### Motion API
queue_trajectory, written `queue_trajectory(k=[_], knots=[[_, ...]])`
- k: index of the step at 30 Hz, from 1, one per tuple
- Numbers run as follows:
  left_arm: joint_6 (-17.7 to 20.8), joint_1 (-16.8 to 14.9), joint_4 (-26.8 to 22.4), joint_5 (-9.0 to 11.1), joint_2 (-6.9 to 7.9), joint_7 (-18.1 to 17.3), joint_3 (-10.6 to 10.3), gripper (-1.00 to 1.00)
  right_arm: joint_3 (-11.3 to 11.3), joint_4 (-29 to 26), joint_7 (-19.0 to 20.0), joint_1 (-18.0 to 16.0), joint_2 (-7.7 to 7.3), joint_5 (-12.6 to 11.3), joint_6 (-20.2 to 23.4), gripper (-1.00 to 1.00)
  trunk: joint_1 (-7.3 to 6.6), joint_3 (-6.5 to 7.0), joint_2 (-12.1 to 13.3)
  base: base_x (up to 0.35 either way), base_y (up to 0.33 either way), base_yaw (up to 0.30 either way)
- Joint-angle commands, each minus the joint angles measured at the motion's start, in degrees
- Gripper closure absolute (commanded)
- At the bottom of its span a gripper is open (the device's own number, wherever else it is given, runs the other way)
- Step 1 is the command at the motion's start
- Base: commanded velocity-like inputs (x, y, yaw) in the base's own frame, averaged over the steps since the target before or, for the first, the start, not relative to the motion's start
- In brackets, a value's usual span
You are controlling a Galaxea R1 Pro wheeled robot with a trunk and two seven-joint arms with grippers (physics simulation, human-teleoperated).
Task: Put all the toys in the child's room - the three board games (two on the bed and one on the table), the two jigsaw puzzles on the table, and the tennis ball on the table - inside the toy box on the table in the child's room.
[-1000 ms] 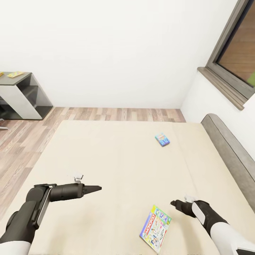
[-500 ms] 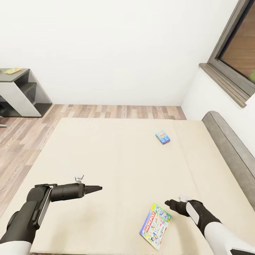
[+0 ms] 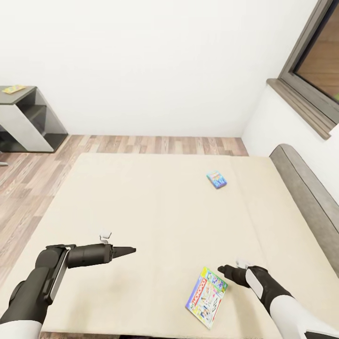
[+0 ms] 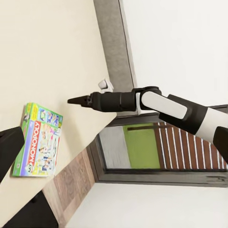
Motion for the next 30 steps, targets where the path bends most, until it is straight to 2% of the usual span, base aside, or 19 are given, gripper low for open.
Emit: queue_trajectory(k=[1, 16, 25, 30], knots=[[0.6, -0.03, -0.02, -0.1, 0.0, -0.28, 0.02, -1.0, -0.39, -0.08, 0.18, -0.02, 0.03, 0.01, 0.16, -1.0, 0.03, -0.18, -0.1, 0.0, 0.0, 0.0], [0.6, -0.03, -0.02, -0.1, -0.18, -0.34, 0.0, -1.0, -0.48, -0.08, 0.37, -0.05, 0.19, -0.14, -0.08, -1.0, 0.03, -1.59, -0.1, 0.0, 0.0, 0.0], [0.6, -0.03, -0.02, -0.07, -0.17, -0.4, -0.01, -1.0, -0.47, -0.08, 0.25, -0.02, 2.51, -0.13, -1.15, -1.0, 0.03, -2.44, -0.1, 0.0, 0.0, 0.0], [0.6, -0.03, -0.02, -0.09, -0.17, -0.42, 0.01, -1.0, -0.47, -0.08, 0.47, -0.05, 2.84, -0.14, -1.53, -1.0, 0.03, -2.91, -0.1, 0.0, 0.0, 0.0]])
